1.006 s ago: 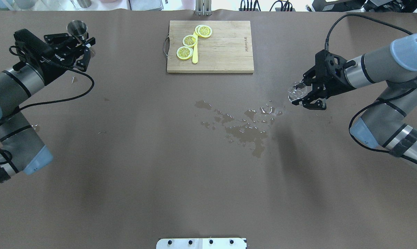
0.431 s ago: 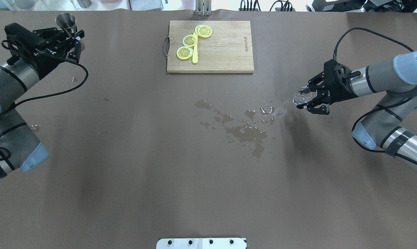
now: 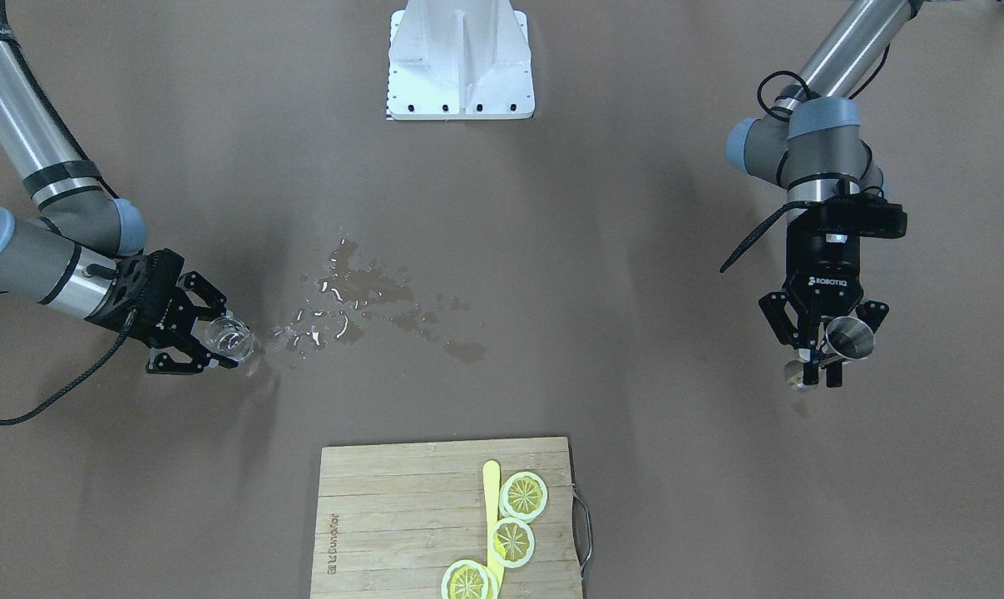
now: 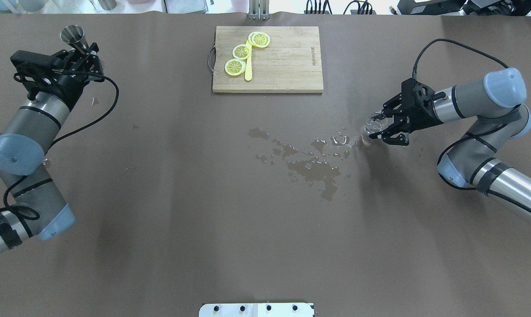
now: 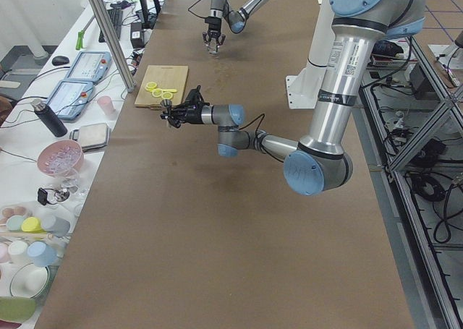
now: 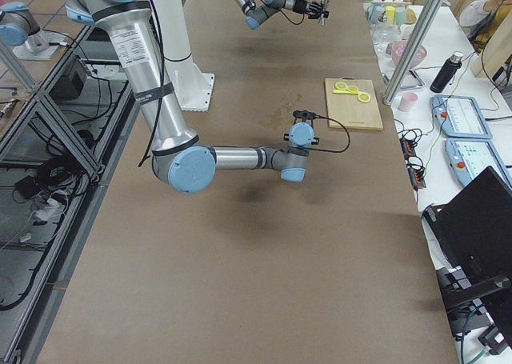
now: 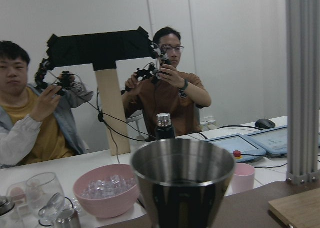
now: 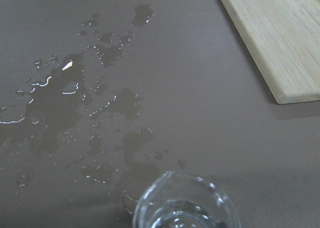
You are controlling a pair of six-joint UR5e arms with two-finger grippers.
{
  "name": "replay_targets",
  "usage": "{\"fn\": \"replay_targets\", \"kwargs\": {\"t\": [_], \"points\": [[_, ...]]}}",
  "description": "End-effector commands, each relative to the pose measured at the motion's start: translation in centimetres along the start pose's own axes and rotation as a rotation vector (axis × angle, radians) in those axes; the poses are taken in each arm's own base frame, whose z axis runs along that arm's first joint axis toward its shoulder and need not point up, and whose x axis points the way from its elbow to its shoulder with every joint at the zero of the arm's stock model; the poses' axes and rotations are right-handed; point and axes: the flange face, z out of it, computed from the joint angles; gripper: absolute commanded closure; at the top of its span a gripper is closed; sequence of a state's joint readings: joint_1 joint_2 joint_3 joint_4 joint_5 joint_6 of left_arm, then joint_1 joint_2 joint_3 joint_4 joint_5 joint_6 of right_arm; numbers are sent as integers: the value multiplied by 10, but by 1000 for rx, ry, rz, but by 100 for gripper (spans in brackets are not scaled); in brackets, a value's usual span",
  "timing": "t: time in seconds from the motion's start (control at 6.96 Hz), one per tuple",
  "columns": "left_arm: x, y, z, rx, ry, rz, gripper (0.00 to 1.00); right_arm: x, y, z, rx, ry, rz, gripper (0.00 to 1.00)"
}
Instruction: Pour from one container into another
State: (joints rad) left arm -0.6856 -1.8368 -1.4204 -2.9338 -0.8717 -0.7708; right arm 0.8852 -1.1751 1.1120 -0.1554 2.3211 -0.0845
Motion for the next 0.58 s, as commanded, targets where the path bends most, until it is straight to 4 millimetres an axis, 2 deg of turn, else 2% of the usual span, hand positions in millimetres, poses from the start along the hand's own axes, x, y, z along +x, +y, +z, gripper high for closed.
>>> {"fn": "replay_targets", "kwargs": {"t": [0.0, 0.14, 0.43], "points": [[4, 14, 8, -8, -215, -56, 100, -5, -7, 15, 4, -17, -9, 100], [6, 20, 13, -9, -315, -61, 100, -7, -9, 20, 5, -20, -13, 100], [14, 50, 9, 56, -474, -88, 100, -8, -8, 21, 2, -22, -10, 100]]}}
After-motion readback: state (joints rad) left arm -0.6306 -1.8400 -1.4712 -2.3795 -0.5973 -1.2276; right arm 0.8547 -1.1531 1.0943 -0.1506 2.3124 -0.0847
